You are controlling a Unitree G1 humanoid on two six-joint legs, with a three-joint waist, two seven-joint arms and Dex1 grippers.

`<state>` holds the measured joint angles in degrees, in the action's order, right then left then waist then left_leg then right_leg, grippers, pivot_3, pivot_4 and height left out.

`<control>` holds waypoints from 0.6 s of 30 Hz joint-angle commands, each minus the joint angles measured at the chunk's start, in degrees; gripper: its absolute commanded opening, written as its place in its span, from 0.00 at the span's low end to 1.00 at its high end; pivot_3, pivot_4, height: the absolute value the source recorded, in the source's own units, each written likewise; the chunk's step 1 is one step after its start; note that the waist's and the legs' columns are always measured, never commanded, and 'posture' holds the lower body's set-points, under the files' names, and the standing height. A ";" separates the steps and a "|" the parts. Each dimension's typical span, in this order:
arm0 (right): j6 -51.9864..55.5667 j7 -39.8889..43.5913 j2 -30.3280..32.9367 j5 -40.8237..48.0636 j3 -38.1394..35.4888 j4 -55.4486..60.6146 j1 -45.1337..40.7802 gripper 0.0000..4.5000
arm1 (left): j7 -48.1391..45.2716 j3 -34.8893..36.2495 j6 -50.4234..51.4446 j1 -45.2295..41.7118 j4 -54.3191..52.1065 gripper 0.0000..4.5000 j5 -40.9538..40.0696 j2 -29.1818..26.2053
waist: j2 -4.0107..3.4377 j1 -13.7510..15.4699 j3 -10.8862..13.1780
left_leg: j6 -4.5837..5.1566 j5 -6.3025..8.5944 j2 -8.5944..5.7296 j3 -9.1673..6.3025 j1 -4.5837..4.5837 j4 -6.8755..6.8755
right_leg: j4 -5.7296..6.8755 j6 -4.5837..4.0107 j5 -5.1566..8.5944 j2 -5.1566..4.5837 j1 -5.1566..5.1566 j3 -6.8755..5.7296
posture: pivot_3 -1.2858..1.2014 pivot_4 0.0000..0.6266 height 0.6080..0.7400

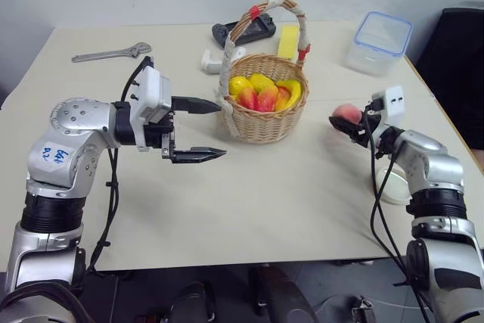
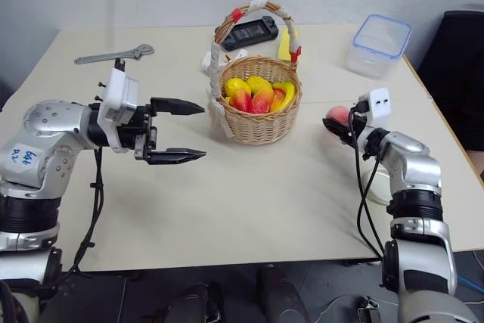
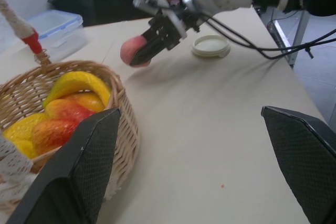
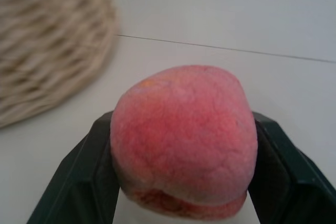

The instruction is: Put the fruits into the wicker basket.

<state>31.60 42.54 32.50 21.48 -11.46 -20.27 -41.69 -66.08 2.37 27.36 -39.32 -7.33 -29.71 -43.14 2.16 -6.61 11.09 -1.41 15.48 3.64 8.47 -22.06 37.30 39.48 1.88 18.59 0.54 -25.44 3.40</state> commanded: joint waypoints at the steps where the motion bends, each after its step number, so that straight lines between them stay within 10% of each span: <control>1: 7.01 -0.83 -1.41 4.35 1.70 12.61 -4.12 0.59 | 0.96 3.23 0.29 -0.06 0.18 1.00 -1.33 -0.94 | 0.00 -0.05 0.00 | -0.04 -0.02 0.01 -0.01 0.02 0.00 | 0.03 0.00 0.00 0.00 0.00 -0.01 | 0.52 0.24 1.00; 14: -0.04 -7.69 -12.84 -5.46 10.74 -6.17 -19.75 0.59 | 3.00 2.65 0.34 -1.13 -0.85 1.00 -1.18 0.25 | 0.01 0.35 0.00 | 0.03 -0.23 -0.03 -0.05 -0.10 -0.08 | -0.08 -0.24 -0.14 -0.03 -0.08 -0.08 | 0.52 0.24 1.00; 18: 0.21 -6.97 -12.44 -5.37 10.01 -4.97 -19.72 0.96 | 3.21 3.26 0.63 -0.13 -1.64 1.00 -1.45 -0.34 | 0.01 0.30 0.00 | 0.02 -0.16 -0.02 -0.05 -0.20 -0.20 | -0.25 -0.22 -0.13 -0.04 -0.14 -0.10 | 0.52 0.24 1.00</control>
<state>32.68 35.26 19.31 15.78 -0.20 -27.78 -59.62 -63.28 3.98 28.04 -39.53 -6.49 -30.07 -42.73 2.17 -6.31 11.09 -1.39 15.33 3.63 8.42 -22.26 37.09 39.21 1.66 18.46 0.51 -25.57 3.28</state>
